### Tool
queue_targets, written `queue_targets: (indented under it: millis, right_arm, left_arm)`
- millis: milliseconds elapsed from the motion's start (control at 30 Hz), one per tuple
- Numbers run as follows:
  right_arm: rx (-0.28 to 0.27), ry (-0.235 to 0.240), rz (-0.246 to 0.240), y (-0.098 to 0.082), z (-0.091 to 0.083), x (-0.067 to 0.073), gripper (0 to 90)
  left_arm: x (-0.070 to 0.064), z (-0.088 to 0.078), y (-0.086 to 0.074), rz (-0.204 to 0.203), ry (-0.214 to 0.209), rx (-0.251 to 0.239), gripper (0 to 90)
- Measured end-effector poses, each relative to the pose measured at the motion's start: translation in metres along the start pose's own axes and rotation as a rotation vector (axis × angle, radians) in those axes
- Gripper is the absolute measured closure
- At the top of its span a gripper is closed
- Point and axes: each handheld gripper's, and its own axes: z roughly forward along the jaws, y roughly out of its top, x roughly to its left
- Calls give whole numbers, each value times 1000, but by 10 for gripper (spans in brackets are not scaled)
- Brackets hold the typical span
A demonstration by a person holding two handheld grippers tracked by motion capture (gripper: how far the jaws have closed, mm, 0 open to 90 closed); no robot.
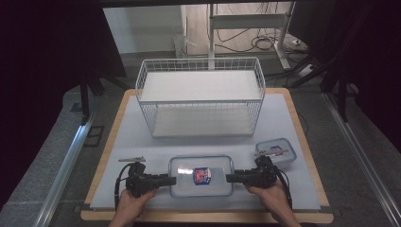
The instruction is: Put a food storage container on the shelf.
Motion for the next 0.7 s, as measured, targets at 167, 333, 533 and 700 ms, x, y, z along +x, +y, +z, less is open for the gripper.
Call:
queue_targets:
  millis: [167,333,533,700]
  right_arm:
    - [-33,-28,-24,1,0,3,531]
    - [-49,-42,-42,4,-1,5,530]
    - [-67,-88,-94,13,-4,13,501]
    - [-78,-91,-99,18,-7,15,500]
  left_arm:
    - [-3,2,5,25,41,-27,543]
    - [-7,2,11,47,66,-35,533]
    - [-22,-1,24,116,106,-43,533]
    - [-27,-1,32,131,126,-48,529]
